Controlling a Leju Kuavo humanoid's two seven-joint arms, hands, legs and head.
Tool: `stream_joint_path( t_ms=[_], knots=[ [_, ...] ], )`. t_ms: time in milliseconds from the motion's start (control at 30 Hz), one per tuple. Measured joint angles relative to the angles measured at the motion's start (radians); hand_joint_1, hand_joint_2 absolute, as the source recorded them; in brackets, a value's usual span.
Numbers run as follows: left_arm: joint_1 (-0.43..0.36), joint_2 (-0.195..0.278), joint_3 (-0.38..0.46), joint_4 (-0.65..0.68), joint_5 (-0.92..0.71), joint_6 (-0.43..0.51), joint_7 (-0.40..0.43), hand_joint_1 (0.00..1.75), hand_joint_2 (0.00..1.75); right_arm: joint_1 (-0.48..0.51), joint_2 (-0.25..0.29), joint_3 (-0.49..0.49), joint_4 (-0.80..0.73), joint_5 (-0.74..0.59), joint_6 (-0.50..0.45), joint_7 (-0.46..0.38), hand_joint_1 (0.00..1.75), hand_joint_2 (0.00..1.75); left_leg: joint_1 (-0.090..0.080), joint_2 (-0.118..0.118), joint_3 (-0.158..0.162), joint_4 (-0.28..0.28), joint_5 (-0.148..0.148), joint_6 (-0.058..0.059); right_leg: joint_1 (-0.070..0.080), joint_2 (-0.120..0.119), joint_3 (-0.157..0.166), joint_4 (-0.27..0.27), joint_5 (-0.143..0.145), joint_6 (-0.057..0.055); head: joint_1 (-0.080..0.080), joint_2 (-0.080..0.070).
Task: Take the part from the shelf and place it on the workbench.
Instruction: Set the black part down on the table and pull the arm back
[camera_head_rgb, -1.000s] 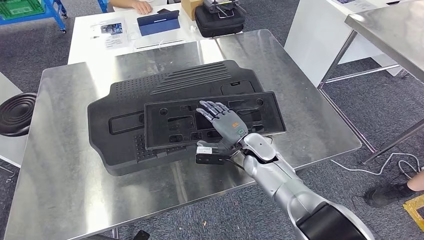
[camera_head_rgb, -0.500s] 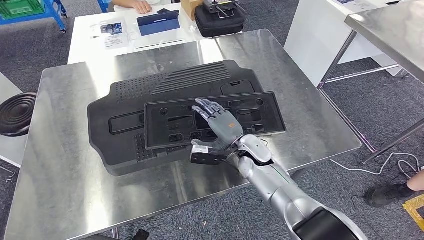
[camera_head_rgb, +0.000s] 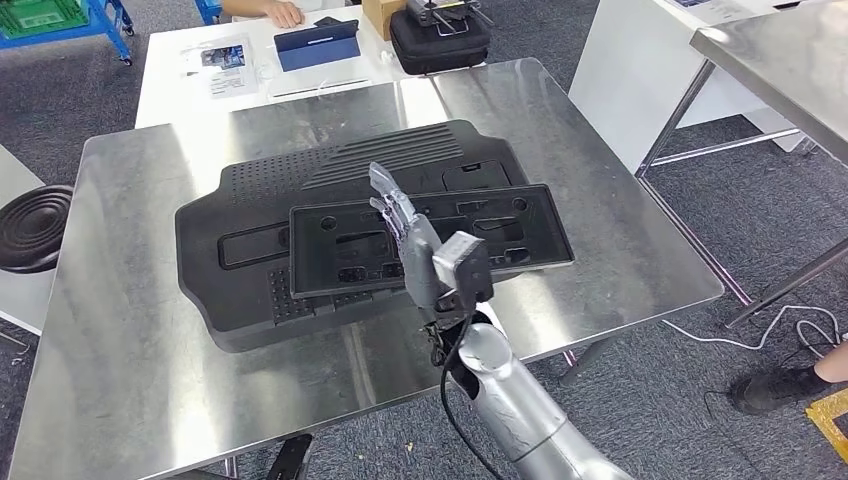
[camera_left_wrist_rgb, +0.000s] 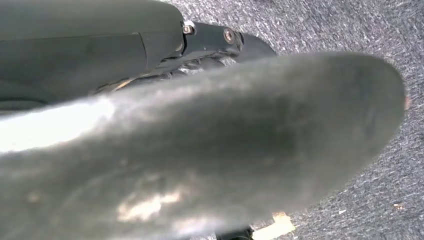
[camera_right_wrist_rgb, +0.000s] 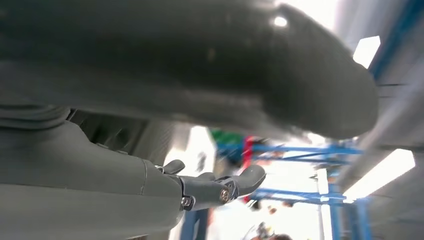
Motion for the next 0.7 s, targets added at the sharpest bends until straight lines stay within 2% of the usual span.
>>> stream_joint_path(
  t_ms=[100,233,400,567,700],
  knots=[
    [0.011,0.004,0.016,0.000,0.022,0.010,-0.019,0.00,0.00,0.079,-0.041,0.000,-0.152,-0.137,0.095,-0.016,0.00,0.00,-0.001,0.000,0.000,0.000,-0.001,0.001,0.000,0.000,0.000,0.000,0.000,0.000,0.000,0.000],
    [0.028,0.013,0.039,-0.001,0.048,0.026,-0.042,0.00,0.00,0.200,-0.097,-0.001,-0.321,-0.213,0.170,-0.067,0.00,0.00,-0.001,0.000,0.000,0.000,-0.002,0.002,-0.001,0.000,0.001,-0.001,0.000,0.000,0.000,0.000],
    [0.042,0.020,0.058,-0.001,0.061,0.038,-0.050,0.00,0.00,0.303,-0.144,-0.009,-0.458,-0.229,0.190,-0.096,0.00,0.00,-0.001,0.001,0.001,0.000,-0.003,0.002,-0.001,0.000,0.001,-0.002,0.000,0.000,0.000,0.000],
    [0.051,0.025,0.073,-0.001,0.072,0.042,-0.056,0.00,0.00,0.395,-0.171,-0.047,-0.573,-0.269,0.221,-0.114,0.00,0.00,-0.001,0.001,0.001,0.000,-0.003,0.002,-0.001,0.000,0.001,-0.002,0.000,0.000,0.000,0.000],
    [0.054,0.027,0.074,-0.001,0.074,0.042,-0.057,0.00,0.00,0.434,-0.184,-0.067,-0.623,-0.275,0.226,-0.117,0.00,0.00,-0.001,0.002,0.001,0.000,-0.003,0.002,-0.001,0.001,0.001,-0.002,0.000,0.000,0.000,0.000]
  ],
)
